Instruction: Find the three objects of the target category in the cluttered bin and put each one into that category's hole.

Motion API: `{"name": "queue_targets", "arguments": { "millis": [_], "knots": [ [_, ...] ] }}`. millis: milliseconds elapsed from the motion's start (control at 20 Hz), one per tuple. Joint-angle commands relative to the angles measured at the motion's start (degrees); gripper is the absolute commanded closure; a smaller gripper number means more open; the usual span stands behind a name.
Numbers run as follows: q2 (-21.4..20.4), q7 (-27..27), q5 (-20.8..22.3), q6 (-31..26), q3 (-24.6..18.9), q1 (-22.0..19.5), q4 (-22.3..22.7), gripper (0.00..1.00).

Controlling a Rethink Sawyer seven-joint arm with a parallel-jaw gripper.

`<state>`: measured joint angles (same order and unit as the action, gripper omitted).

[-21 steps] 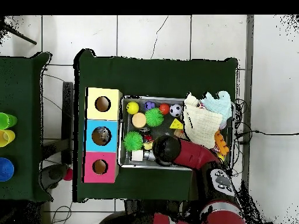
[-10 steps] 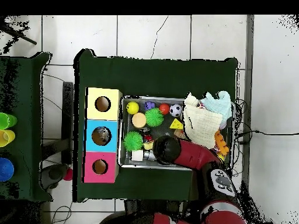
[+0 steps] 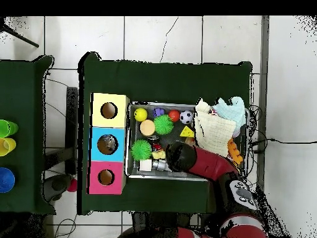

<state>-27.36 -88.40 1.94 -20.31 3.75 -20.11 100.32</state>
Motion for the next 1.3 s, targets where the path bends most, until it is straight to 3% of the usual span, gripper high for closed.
{"name": "queue_targets", "arguments": {
  "millis": [50, 650, 1300],
  "knots": [
    [1.9, -12.4, -3.9, 5.4, -6.1, -2.5, 1.2, 0.00],
    [1.7, -13.0, -10.2, 1.5, -10.2, -5.3, 4.6, 0.00],
    [2.1, -12.3, -14.9, 2.1, -13.5, -7.5, 6.8, 0.00]
  ]
}}
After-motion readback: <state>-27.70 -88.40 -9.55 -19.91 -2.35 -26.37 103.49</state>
